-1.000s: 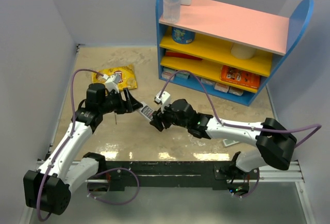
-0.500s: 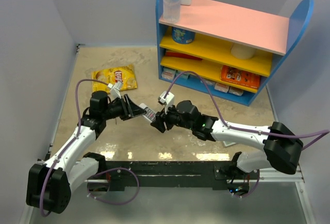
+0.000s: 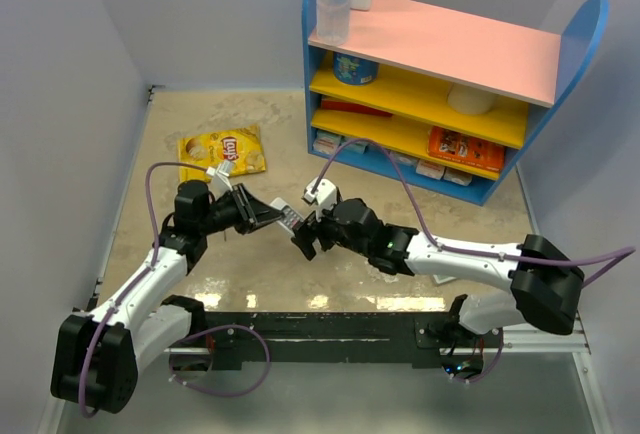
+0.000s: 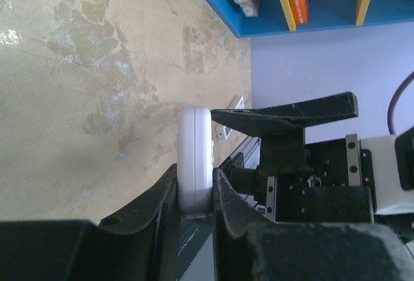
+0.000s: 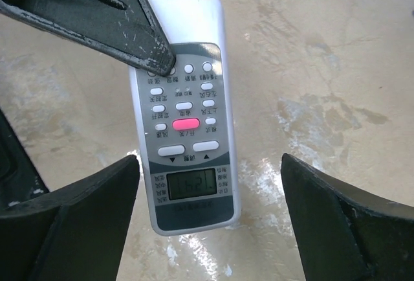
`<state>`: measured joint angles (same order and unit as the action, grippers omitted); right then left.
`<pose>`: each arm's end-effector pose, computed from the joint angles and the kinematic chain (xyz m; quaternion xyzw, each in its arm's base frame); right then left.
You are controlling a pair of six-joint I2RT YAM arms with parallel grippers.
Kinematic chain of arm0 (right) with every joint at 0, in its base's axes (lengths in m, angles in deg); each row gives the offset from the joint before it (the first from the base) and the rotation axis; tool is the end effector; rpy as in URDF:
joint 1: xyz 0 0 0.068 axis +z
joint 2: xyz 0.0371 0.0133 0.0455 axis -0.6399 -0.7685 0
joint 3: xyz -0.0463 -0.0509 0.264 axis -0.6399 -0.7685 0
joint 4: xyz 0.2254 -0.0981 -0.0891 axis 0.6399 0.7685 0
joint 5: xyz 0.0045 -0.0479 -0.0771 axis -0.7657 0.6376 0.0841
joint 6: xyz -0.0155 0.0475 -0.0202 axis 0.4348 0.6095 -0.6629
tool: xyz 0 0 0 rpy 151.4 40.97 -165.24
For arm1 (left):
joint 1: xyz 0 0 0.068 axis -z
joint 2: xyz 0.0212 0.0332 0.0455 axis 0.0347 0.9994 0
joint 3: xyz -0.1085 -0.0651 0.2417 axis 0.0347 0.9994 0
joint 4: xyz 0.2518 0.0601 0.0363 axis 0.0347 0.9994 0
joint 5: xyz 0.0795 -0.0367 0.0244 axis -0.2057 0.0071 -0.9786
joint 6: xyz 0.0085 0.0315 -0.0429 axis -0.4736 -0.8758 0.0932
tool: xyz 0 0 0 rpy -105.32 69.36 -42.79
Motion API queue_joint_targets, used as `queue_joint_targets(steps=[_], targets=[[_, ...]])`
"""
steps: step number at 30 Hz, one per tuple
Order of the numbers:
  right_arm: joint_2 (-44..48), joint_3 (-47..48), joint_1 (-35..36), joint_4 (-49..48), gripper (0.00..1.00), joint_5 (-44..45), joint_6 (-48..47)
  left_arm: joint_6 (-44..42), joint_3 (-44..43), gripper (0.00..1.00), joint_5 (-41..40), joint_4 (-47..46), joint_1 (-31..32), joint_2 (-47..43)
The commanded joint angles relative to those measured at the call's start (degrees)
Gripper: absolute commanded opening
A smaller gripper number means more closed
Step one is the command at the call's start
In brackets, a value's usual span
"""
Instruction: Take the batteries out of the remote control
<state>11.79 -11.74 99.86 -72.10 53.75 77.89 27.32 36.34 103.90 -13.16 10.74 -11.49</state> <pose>0.1525 0.2585 0.2403 -0.3260 0.7653 0.2868 0.4753 0.1920 -0.0672 0.2169 -0.1248 0.7973 -0.5349 0.2503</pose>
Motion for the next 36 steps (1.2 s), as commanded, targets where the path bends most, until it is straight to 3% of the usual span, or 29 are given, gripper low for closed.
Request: queue_joint_targets(steps=[1, 8, 14, 16, 19, 20, 25, 26, 28, 29, 32, 34, 36], targets=[[-2.1, 4.4, 2.6, 1.0, 0.94, 11.1, -4.2, 5.5, -0.5, 0.0, -2.4, -2.2, -0.3, -0.2], [-8.4, 9.8, 10.0, 4.8, 0.91, 28.0, -10.0, 12.0, -1.2, 0.0, -6.6, -0.6, -0.3, -1.8], [-14.1, 12.6, 15.4, 5.0, 0.76, 46.1, -15.7, 14.0, -1.8, 0.0, -8.1, 2.4, -0.3, -3.7], [-14.9, 12.7, 16.5, 3.7, 0.69, 50.3, -17.4, 13.9, -2.2, 0.0, -8.4, 3.6, -0.3, -4.5], [-15.7, 12.7, 17.4, 2.0, 0.49, 53.7, -18.2, 13.0, -3.2, 0.0, -9.4, 6.0, -0.3, -5.0], [-15.5, 12.7, 17.5, 1.8, 0.38, 54.3, -18.2, 12.0, -3.9, 0.0, -9.8, 6.7, -0.3, -5.0], [-13.4, 13.0, 17.6, 4.5, 0.12, 51.5, -12.3, 8.8, -6.2, 0.0, -10.3, 10.3, -0.3, -5.1], [-12.8, 12.8, 17.5, 4.8, 0.03, 49.6, -11.8, 7.4, -6.7, 0.02, -10.7, 10.9, -0.3, -5.0], [-11.5, 12.3, 17.4, 5.0, 0.0, 47.8, -10.7, 5.6, -8.3, 0.14, -10.8, 12.1, -0.3, -4.9], [-11.2, 12.1, 17.4, 5.3, 0.0, 46.3, -8.9, 2.8, -8.9, 0.37, -10.8, 12.2, -0.3, -4.9], [-10.2, 11.8, 16.3, 7.8, 0.0, 41.6, -6.2, -4.9, -13.4, 0.69, -11.5, 15.7, -0.3, -4.3], [-8.4, 10.8, 15.3, 8.7, 0.0, 38.1, -4.2, -9.5, -17.3, 0.74, -11.0, 19.0, -0.3, -2.7], [-6.6, 9.7, 13.4, 9.2, 0.0, 28.9, -1.9, -18.3, -19.5, 0.73, -11.2, 20.4, -0.3, -1.6]])
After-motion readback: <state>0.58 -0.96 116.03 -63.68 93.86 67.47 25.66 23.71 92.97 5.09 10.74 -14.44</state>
